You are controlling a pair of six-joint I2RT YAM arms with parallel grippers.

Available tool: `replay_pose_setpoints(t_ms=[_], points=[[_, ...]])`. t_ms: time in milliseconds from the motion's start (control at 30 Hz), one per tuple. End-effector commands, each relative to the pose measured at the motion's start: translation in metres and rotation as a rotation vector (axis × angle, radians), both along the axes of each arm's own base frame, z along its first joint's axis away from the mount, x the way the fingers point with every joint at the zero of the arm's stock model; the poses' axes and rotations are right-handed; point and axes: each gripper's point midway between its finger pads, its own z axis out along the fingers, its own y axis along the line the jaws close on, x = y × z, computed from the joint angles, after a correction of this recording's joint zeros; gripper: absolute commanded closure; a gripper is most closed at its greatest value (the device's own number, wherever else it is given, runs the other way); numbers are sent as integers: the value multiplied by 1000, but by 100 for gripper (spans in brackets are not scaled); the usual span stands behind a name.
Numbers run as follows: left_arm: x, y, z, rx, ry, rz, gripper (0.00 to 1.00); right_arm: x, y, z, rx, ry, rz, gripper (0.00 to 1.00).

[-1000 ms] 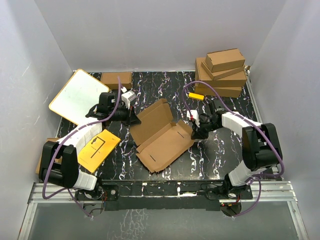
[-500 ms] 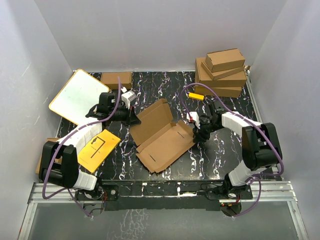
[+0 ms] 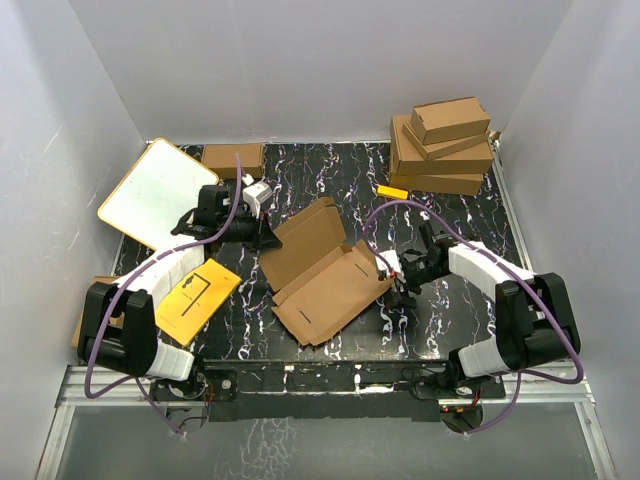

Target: Fold the paper box

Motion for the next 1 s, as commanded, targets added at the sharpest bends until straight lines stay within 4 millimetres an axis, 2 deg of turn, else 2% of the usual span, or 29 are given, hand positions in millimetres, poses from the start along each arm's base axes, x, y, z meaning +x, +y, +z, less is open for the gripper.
replay_pose_setpoints(t_ms=[0,133,500,767,967], points=[[-7,-2,11,-21,-34,-27,100,14,6,-7,-27,-120,44,27],[-7,-2,11,-25,-34,-31,100,24,7,-13,-69,-128,0,35],[-10,-7,16,-56,-32,-54,100,38,21,-3,-41,-112,-76,60],[-12,-9,16,-73,-22,-64,100,47,31,-2,-36,-90,-137,69],[-13,-11,15,-84,-10,-74,100,54,40,-3,-46,-81,-190,72]])
